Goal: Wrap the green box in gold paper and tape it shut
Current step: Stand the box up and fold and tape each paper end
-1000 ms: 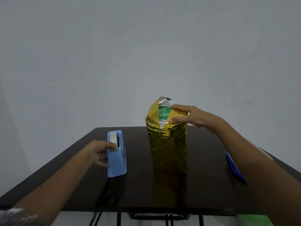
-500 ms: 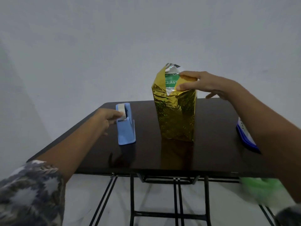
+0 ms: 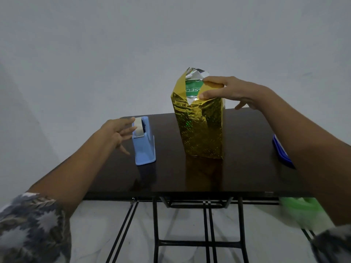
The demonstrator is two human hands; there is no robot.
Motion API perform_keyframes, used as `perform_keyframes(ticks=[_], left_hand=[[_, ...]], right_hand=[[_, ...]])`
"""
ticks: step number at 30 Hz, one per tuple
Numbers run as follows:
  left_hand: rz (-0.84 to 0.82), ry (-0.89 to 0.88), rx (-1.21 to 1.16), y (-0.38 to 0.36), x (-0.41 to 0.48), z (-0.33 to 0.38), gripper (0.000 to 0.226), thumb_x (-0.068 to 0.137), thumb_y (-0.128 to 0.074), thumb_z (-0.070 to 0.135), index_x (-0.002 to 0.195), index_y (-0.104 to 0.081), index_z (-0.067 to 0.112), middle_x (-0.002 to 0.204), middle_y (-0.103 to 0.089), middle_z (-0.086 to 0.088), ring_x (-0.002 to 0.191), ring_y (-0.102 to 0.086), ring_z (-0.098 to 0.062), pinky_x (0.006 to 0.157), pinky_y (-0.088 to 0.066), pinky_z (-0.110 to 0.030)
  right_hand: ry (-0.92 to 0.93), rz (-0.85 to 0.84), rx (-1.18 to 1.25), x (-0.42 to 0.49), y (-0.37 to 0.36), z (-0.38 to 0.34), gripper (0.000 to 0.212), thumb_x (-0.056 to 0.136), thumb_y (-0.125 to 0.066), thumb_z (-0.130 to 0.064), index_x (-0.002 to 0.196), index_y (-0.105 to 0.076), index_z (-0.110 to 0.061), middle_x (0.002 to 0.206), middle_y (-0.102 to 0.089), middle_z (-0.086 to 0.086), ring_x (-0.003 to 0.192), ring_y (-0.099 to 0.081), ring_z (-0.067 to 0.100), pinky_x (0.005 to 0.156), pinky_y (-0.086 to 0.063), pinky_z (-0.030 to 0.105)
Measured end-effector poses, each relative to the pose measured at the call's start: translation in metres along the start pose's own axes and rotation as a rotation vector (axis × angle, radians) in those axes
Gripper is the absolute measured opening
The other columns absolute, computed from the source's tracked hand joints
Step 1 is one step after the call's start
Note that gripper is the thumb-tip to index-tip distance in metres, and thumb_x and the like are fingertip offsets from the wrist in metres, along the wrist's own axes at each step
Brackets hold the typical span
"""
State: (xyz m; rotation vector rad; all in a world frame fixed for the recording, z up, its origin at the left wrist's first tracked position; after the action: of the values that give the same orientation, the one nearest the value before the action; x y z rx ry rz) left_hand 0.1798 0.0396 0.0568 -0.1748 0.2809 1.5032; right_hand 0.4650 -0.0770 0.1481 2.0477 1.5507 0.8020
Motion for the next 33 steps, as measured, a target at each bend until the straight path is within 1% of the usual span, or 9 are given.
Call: perform_keyframes(ticks=[5, 7, 10, 13, 16, 18, 20, 29, 33], left_hand=[[0.039, -0.044, -0.060, -0.011, 0.008, -0.011, 0.046, 0.089, -0.064, 0.016, 0.130, -0.048, 0.001, 0.143, -0.044, -0.009, 0.136, -0.036, -0.026, 0.090, -0.032, -0.075], [0.046, -0.053, -0.117, -0.008, 0.019, -0.016, 0.060, 0.089, -0.063, 0.012, 0.141, -0.035, 0.002, 0.150, -0.033, -0.012, 0.139, -0.027, -0.034, 0.075, -0.038, -0.077], [0.000, -0.070, -0.183, -0.003, 0.030, -0.018, 0.057, 0.093, -0.057, 0.008, 0.142, -0.031, -0.001, 0.132, -0.049, -0.013, 0.133, -0.037, -0.033, 0.068, -0.039, -0.077], [-0.015, -0.084, -0.204, -0.002, 0.027, -0.018, 0.040, 0.094, -0.052, 0.002, 0.132, -0.042, -0.007, 0.090, -0.053, -0.009, 0.096, -0.057, -0.019, 0.072, -0.037, -0.073], [-0.034, -0.135, -0.215, -0.008, 0.025, -0.015, 0.021, 0.092, -0.051, 0.000, 0.112, -0.053, -0.007, 0.099, -0.052, -0.009, 0.107, -0.054, -0.016, 0.058, -0.038, -0.070], [-0.029, -0.186, -0.237, -0.011, 0.024, -0.012, 0.003, 0.091, -0.052, -0.001, 0.093, -0.055, -0.001, 0.099, -0.054, -0.008, 0.111, -0.054, -0.014, 0.053, -0.038, -0.069], [-0.017, -0.226, -0.261, -0.012, 0.025, -0.011, 0.005, 0.089, -0.055, -0.001, 0.085, -0.054, 0.003, 0.094, -0.057, -0.008, 0.111, -0.056, -0.016, 0.055, -0.043, -0.066], [-0.011, -0.357, -0.271, -0.007, 0.031, -0.010, 0.020, 0.084, -0.066, 0.006, 0.071, -0.051, 0.009, 0.089, -0.061, -0.008, 0.108, -0.060, -0.019, 0.051, -0.052, -0.058], [0.052, -0.366, -0.304, -0.006, 0.035, -0.019, 0.024, 0.079, -0.075, 0.021, 0.084, -0.054, 0.012, 0.091, -0.056, -0.008, 0.092, -0.059, -0.014, 0.056, -0.054, -0.057]], right_hand=[[-0.002, 0.007, 0.007, -0.004, 0.000, -0.003, 0.070, 0.081, -0.065, -0.044, 0.143, -0.032, -0.038, 0.150, -0.026, 0.004, 0.134, -0.029, 0.033, 0.099, -0.037, 0.060], [-0.004, 0.005, 0.007, -0.005, 0.000, -0.003, 0.070, 0.081, -0.065, -0.044, 0.143, -0.032, -0.037, 0.150, -0.026, 0.003, 0.134, -0.029, 0.032, 0.098, -0.039, 0.058], [0.015, 0.000, 0.010, -0.006, -0.001, -0.004, 0.070, 0.082, -0.065, -0.042, 0.144, -0.032, -0.036, 0.148, -0.028, 0.002, 0.130, -0.033, 0.028, 0.094, -0.041, 0.052], [0.037, -0.002, 0.020, -0.006, -0.002, -0.006, 0.069, 0.083, -0.064, -0.040, 0.144, -0.032, -0.033, 0.147, -0.029, 0.003, 0.121, -0.035, 0.021, 0.091, -0.039, 0.042], [-0.003, 0.003, 0.023, -0.005, -0.002, -0.004, 0.071, 0.081, -0.066, -0.043, 0.143, -0.032, -0.037, 0.149, -0.027, 0.004, 0.133, -0.030, 0.032, 0.098, -0.038, 0.059], [-0.014, 0.004, 0.030, -0.005, -0.002, -0.004, 0.071, 0.080, -0.066, -0.043, 0.143, -0.032, -0.037, 0.150, -0.026, 0.004, 0.135, -0.029, 0.032, 0.098, -0.037, 0.061], [-0.014, 0.001, 0.032, -0.006, -0.002, -0.004, 0.071, 0.080, -0.066, -0.043, 0.143, -0.032, -0.037, 0.149, -0.026, 0.004, 0.134, -0.029, 0.032, 0.098, -0.037, 0.060], [-0.025, 0.010, 0.037, -0.004, -0.002, -0.001, 0.073, 0.079, -0.067, -0.044, 0.143, -0.031, -0.037, 0.150, -0.027, 0.003, 0.134, -0.030, 0.032, 0.098, -0.038, 0.060], [-0.034, 0.014, 0.047, -0.002, -0.002, 0.000, 0.074, 0.079, -0.067, -0.045, 0.143, -0.032, -0.038, 0.150, -0.027, 0.003, 0.134, -0.031, 0.031, 0.096, -0.040, 0.058]])
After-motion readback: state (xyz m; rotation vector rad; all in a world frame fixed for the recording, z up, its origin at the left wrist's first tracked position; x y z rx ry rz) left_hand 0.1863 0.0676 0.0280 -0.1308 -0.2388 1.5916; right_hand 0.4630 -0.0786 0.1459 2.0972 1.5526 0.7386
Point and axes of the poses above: each hand's wrist, its own x-axis towards the middle knuckle, its own y-axis out of the back of the hand, z = x × y, the point moved 7 cm from there along x, towards the middle knuckle
